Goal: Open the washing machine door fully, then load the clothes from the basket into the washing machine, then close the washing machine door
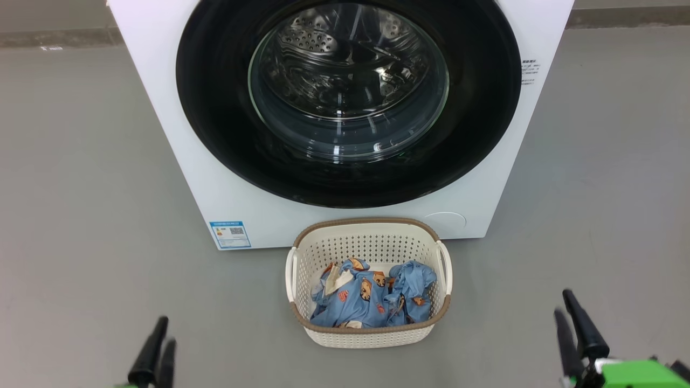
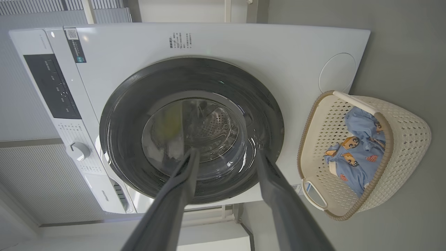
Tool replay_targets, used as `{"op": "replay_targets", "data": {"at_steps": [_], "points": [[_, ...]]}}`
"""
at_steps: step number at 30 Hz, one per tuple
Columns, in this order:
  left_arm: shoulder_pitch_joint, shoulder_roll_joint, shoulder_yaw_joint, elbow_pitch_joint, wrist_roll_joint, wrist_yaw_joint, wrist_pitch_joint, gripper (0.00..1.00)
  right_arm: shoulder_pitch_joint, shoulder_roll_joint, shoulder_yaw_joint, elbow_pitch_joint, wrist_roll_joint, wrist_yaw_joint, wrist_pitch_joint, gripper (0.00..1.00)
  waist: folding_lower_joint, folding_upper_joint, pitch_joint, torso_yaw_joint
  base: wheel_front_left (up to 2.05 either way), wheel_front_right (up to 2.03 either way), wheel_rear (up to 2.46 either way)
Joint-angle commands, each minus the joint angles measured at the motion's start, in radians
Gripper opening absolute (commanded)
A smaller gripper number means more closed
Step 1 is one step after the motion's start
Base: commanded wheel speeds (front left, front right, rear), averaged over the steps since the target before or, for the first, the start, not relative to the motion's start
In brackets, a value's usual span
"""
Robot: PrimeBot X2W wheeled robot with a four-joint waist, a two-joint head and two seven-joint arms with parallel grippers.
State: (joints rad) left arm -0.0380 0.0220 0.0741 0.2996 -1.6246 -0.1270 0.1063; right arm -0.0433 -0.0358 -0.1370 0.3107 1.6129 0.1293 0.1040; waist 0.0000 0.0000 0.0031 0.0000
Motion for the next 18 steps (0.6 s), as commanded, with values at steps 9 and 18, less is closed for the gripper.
{"op": "replay_targets", "data": {"at_steps": [9, 18], "points": [[-0.002, 0.006, -0.012, -0.019, 0.021, 0.000, -0.025, 1.00, -0.005, -0.005, 0.020, -0.007, -0.015, 0.000, -0.025, 1.00, 0.0014, 0.0000, 0.000, 0.004, 0.00, 0.00, 0.00], [-0.003, 0.012, -0.017, -0.039, 0.085, -0.001, -0.052, 1.00, -0.014, -0.011, 0.029, -0.015, -0.086, 0.000, -0.052, 1.00, 0.0000, 0.0000, 0.005, 0.009, 0.00, 0.00, 0.00]]}}
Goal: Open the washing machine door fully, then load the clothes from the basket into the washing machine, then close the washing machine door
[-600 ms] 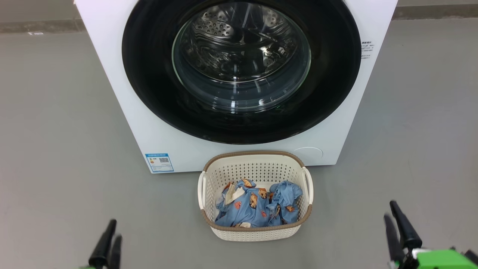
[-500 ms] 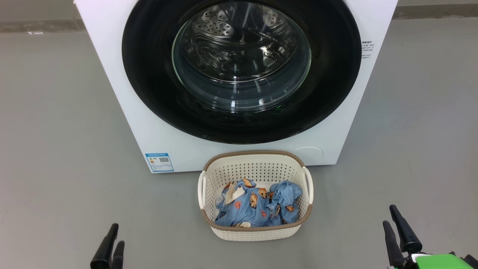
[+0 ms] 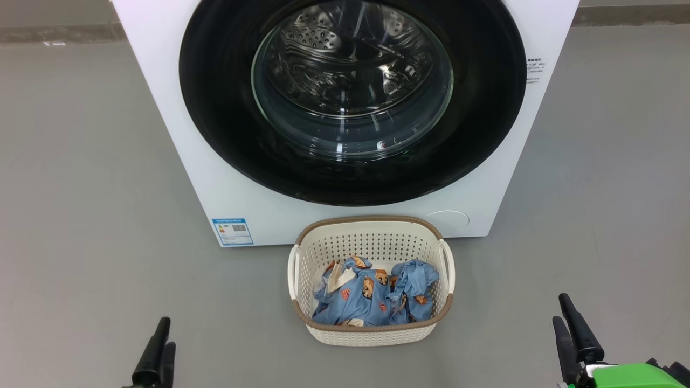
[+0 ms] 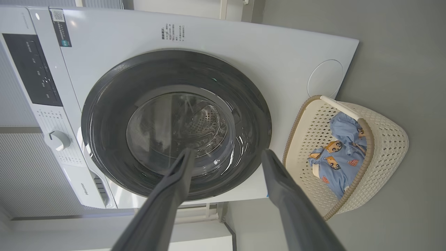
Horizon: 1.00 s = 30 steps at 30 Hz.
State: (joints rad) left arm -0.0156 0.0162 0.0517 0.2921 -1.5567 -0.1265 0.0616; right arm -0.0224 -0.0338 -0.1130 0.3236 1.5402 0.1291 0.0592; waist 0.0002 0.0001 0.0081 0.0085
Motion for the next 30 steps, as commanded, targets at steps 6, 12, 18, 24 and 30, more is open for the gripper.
{"op": "replay_targets", "data": {"at_steps": [6, 12, 18, 24, 30], "points": [[-0.029, 0.022, 0.002, -0.040, 0.099, -0.001, -0.025, 1.00, -0.041, -0.015, 0.013, -0.036, -0.087, 0.000, -0.024, 1.00, -0.0001, -0.0001, 0.004, 0.004, 0.00, 0.00, 0.00], [-0.030, 0.023, -0.005, -0.052, 0.186, -0.002, -0.043, 1.00, -0.047, -0.021, 0.031, -0.042, -0.169, 0.000, -0.042, 1.00, -0.0001, -0.0001, 0.007, 0.007, 0.00, 0.00, 0.00], [-0.029, 0.026, -0.016, -0.063, 0.289, -0.002, -0.060, 1.00, -0.050, -0.024, 0.042, -0.044, -0.262, 0.000, -0.059, 1.00, -0.0001, -0.0001, 0.011, 0.010, 0.00, 0.00, 0.00], [-0.030, 0.026, -0.026, -0.067, 0.366, -0.002, -0.075, 1.00, -0.051, -0.021, 0.046, -0.045, -0.328, 0.001, -0.074, 1.00, -0.0001, -0.0001, 0.015, 0.013, 0.00, 0.00, 0.00], [-0.033, 0.026, -0.031, -0.080, 0.449, -0.002, -0.093, 1.00, -0.053, -0.021, 0.056, -0.050, -0.388, 0.001, -0.092, 1.00, -0.0001, -0.0001, 0.021, 0.017, 0.00, 0.00, 0.00]]}}
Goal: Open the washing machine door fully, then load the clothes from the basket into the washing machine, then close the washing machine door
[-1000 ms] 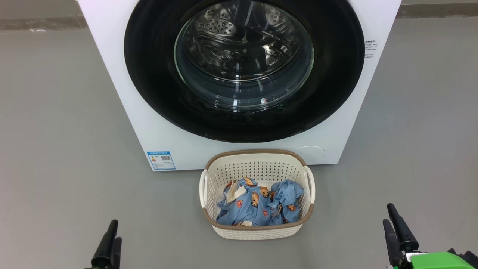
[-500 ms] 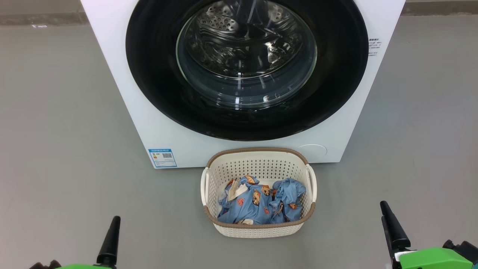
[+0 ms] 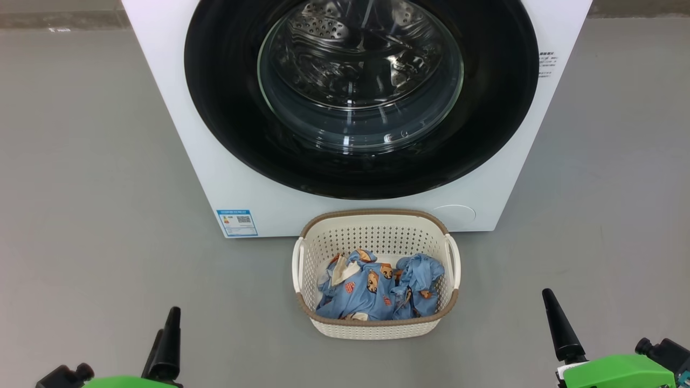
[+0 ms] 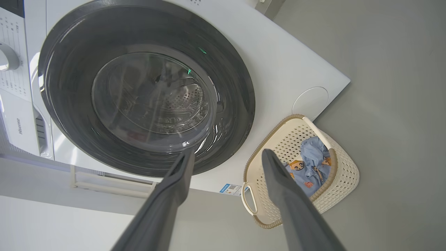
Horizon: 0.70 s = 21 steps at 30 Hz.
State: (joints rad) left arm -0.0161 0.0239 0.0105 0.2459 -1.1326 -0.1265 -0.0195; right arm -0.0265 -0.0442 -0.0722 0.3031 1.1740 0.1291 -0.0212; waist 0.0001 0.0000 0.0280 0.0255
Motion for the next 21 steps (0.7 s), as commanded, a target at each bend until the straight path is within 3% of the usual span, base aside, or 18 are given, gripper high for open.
{"op": "replay_targets", "data": {"at_steps": [1, 21], "points": [[-0.033, 0.019, 0.009, -0.036, 0.037, -0.002, -0.015, 1.00, -0.049, -0.011, 0.017, -0.030, -0.034, 0.001, -0.014, 1.00, -0.0001, 0.0000, 0.002, 0.001, 0.00, 0.00, 0.00], [-0.038, 0.025, -0.016, -0.068, 0.292, -0.003, -0.076, 1.00, -0.060, -0.022, 0.051, -0.030, -0.274, 0.001, -0.076, 1.00, -0.0001, 0.0000, 0.013, 0.011, 0.00, 0.00, 0.00]]}}
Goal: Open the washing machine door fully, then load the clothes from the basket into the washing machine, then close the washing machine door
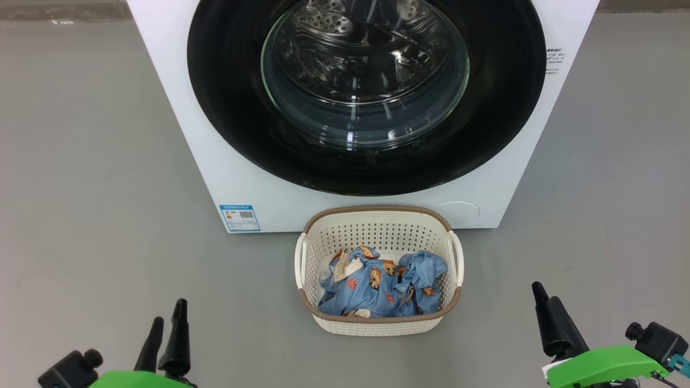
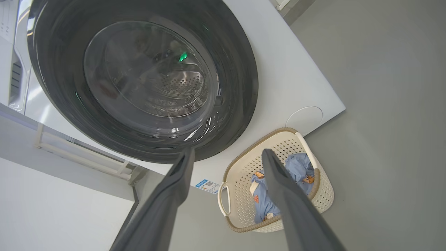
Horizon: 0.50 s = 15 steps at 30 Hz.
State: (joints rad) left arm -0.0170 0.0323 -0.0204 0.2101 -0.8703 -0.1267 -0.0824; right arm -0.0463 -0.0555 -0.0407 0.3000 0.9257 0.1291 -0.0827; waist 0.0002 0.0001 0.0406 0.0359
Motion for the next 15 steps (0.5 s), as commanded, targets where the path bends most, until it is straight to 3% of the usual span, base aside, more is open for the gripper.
{"op": "replay_targets", "data": {"at_steps": [1, 15], "points": [[-0.038, 0.017, 0.014, -0.034, 0.042, -0.003, -0.016, 1.00, -0.041, -0.011, 0.020, -0.027, -0.037, 0.001, -0.017, 1.00, -0.0001, -0.0001, 0.001, 0.001, 0.00, 0.00, 0.00], [-0.040, 0.021, -0.001, -0.056, 0.191, -0.003, -0.055, 1.00, -0.045, -0.016, 0.029, -0.031, -0.175, 0.001, -0.055, 1.00, -0.0001, -0.0001, 0.009, 0.004, 0.00, 0.00, 0.00]]}}
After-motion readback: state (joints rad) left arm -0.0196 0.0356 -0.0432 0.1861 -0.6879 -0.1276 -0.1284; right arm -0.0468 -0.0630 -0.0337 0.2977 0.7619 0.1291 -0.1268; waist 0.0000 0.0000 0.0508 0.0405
